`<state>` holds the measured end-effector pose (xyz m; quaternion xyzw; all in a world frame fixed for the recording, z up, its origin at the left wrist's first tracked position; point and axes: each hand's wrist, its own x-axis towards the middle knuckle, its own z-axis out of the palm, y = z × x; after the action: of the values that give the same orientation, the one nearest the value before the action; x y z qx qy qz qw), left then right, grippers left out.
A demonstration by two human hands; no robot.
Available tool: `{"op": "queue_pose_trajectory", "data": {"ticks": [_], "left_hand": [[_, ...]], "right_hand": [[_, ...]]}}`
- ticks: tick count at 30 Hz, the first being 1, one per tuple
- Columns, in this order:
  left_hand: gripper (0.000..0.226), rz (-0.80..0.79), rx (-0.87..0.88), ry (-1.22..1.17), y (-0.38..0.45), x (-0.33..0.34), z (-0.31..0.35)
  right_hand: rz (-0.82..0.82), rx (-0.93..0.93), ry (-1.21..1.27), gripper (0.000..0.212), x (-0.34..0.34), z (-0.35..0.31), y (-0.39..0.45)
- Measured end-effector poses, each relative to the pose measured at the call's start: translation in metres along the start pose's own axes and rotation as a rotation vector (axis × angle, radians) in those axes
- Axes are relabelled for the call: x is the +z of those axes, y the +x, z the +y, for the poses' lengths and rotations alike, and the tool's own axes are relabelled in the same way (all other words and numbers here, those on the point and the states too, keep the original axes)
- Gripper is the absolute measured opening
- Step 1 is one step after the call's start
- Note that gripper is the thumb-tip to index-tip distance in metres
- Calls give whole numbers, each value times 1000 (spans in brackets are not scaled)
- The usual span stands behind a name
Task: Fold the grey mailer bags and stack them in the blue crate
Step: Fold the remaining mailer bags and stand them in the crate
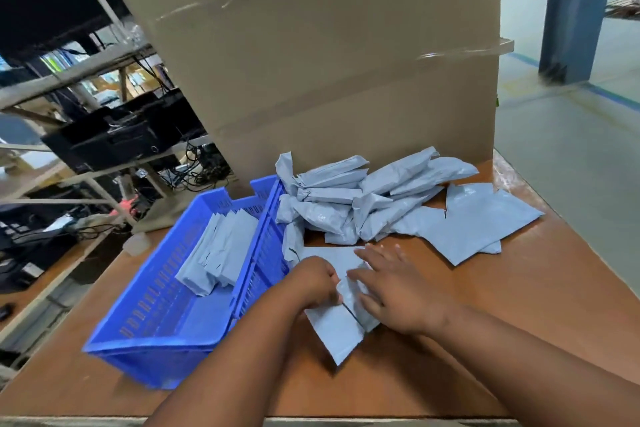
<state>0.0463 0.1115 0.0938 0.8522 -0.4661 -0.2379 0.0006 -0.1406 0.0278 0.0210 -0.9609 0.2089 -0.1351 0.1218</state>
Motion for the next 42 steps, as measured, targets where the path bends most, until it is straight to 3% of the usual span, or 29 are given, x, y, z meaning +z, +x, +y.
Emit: {"op": "queue_pose_trajectory", "data": {"ticks": [7, 11, 16, 18, 28, 30, 33, 42], "left_hand": [[35, 302, -20, 31, -13, -97, -28], [21, 399, -44, 52, -20, -157, -64], [37, 517, -137, -22, -3, -203, -140], [32, 525, -177, -69, 10, -212, -170], [28, 336, -303, -124, 111, -157, -239], [38, 327, -301, -113, 130, -147, -241], [33, 303, -287, -96, 154, -136, -243], [28, 357, -301, -77, 195, -119, -255]], "right_hand": [[104, -88, -3, 70, -47, -44, 86], [174, -126, 29, 81, -68, -77, 146], [204, -114, 26, 70, -69, -112, 201], [182, -83, 9, 66, -61, -124, 219], [-156, 114, -117, 48, 22, -164, 291], [-235, 140, -171, 50, 32, -166, 299], [-320, 163, -247, 55, 39, -167, 307], [-302, 190, -252, 56, 45, -167, 306]]}}
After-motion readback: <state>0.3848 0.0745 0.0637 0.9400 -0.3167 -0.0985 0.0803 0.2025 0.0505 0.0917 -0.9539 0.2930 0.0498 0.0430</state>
